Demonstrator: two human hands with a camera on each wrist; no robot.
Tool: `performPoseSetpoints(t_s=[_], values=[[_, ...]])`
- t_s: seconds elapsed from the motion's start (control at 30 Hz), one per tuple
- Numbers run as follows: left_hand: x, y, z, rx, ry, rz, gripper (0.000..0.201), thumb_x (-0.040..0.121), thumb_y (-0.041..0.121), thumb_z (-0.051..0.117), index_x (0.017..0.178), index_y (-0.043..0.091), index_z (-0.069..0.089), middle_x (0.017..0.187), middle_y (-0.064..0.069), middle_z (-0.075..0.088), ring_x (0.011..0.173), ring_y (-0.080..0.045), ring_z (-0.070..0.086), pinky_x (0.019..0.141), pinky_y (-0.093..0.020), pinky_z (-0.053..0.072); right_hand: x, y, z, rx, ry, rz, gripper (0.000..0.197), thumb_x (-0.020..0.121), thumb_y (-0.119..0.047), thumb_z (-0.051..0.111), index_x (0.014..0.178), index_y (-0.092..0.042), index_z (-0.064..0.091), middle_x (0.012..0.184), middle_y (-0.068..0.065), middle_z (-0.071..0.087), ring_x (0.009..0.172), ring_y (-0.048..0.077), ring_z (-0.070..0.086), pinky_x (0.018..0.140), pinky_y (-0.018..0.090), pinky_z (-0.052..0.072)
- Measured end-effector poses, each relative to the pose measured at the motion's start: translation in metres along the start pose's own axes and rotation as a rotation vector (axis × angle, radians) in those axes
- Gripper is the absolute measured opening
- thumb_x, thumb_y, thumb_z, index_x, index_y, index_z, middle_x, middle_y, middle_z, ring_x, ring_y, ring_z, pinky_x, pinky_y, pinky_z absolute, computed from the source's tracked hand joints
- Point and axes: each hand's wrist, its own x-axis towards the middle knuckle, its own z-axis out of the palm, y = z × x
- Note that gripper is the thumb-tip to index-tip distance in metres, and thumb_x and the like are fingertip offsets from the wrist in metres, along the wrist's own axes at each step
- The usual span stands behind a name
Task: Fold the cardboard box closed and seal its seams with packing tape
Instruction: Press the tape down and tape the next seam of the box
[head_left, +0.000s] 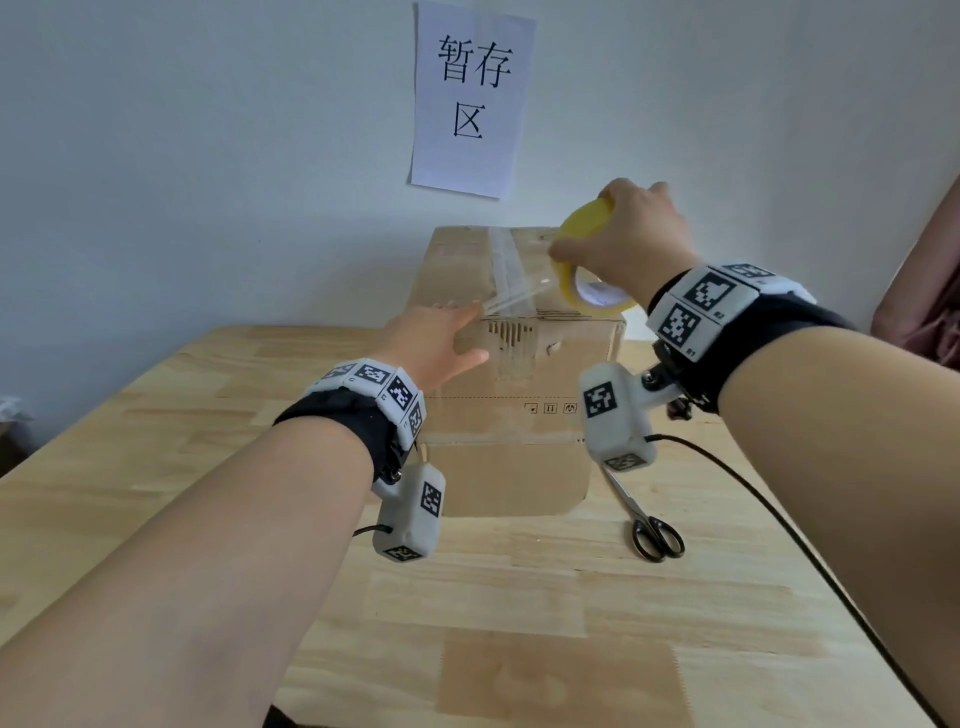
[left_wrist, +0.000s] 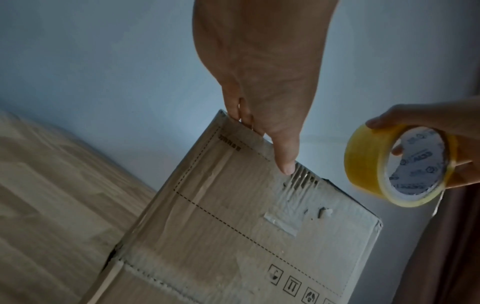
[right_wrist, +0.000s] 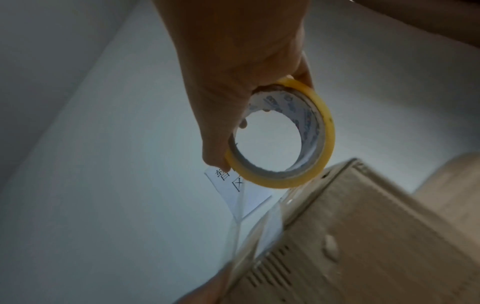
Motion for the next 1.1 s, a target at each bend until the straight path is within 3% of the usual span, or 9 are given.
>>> performPoseSetpoints(t_s=[0.2,0.37,0.47,0.6,0.7,0.8,0.93,1.0,1.1], values=[[0.004,0.01,0.003,0.129,-0.031,0.003,0.064,0.093,0.049,0.047,0.148,0.025,0.025,0.152,-0.01,0.03,0.137,-0.028,0.033,0.099,-0.046,0.041,-0.007,0.011,0.016,-0.118,0.02,0.002,0.076,0.07,-0.056,0.068,0.131,-0.021,0.041,0.125,0.009,0.04,0.106,0.034,0.049,0.076,0.04,0.043],[0.01,0.016,0.004,0.179,-0.05,-0.016,0.067,0.089,0.058,0.046,0.146,0.028,0.027,0.142,-0.013,0.041,0.127,-0.032,0.043,0.09,-0.044,0.048,-0.012,0.013,0.022,-0.098,0.123,-0.052,0.086,0.066,-0.068,0.069,0.126,-0.013,0.039,0.125,0.011,0.04,0.102,0.034,0.051,0.078,0.042,0.048],[0.014,0.027,0.003,0.227,-0.068,-0.037,0.068,0.086,0.063,0.048,0.144,0.033,0.026,0.135,-0.017,0.046,0.124,-0.036,0.045,0.089,-0.046,0.048,-0.016,0.019,0.026,0.0,0.12,-0.044,0.084,0.068,-0.07,0.066,0.131,-0.022,0.04,0.131,0.009,0.037,0.111,0.034,0.046,0.083,0.042,0.046],[0.019,0.039,0.004,0.288,-0.102,-0.049,0.078,0.08,0.072,0.046,0.144,0.043,0.013,0.126,-0.018,0.054,0.119,-0.04,0.047,0.084,-0.049,0.05,-0.023,0.028,0.037,0.182,0.13,0.007,0.097,0.068,-0.067,0.066,0.145,-0.03,0.021,0.136,0.009,0.034,0.12,0.034,0.04,0.08,0.036,0.039],[0.018,0.047,0.004,0.307,-0.122,-0.068,0.084,0.078,0.076,0.045,0.146,0.046,0.005,0.138,-0.026,0.042,0.126,-0.044,0.041,0.091,-0.05,0.045,-0.028,0.034,0.045,0.401,0.141,0.083,0.111,0.064,-0.064,0.073,0.148,-0.027,0.011,0.136,0.009,0.032,0.124,0.031,0.04,0.094,0.038,0.039],[0.018,0.047,0.004,0.331,-0.121,-0.071,0.085,0.079,0.077,0.041,0.147,0.044,0.003,0.144,-0.031,0.032,0.132,-0.045,0.034,0.107,-0.054,0.028,-0.031,0.039,0.051,0.59,0.121,0.124,0.119,0.063,-0.061,0.077,0.149,-0.031,0.001,0.136,0.011,0.027,0.124,0.026,0.041,0.097,0.032,0.034],[0.016,0.038,0.013,0.22,-0.05,0.015,0.081,0.084,0.065,0.047,0.149,0.033,0.011,0.155,-0.016,0.019,0.145,-0.032,0.012,0.118,-0.049,0.006,-0.034,0.039,0.057,0.734,0.106,0.155,0.119,0.068,-0.057,0.077,0.15,-0.032,-0.007,0.146,0.012,0.027,0.125,0.013,0.031,0.092,0.025,0.025],[0.016,0.034,0.015,0.161,-0.014,0.096,0.077,0.088,0.053,0.052,0.149,0.022,0.018,0.157,-0.008,0.017,0.146,-0.024,0.01,0.118,-0.043,0.008,-0.034,0.038,0.058,0.754,0.107,0.159,0.116,0.07,-0.054,0.076,0.149,-0.029,-0.004,0.148,0.01,0.028,0.129,0.01,0.025,0.092,0.023,0.023],[0.015,0.031,0.013,0.117,0.02,0.144,0.071,0.09,0.045,0.053,0.148,0.017,0.023,0.156,-0.007,0.022,0.144,-0.022,0.017,0.117,-0.043,0.017,-0.034,0.035,0.057,0.736,0.113,0.159,0.111,0.07,-0.053,0.076,0.148,-0.026,0.001,0.144,0.01,0.029,0.134,0.019,0.027,0.091,0.025,0.028]])
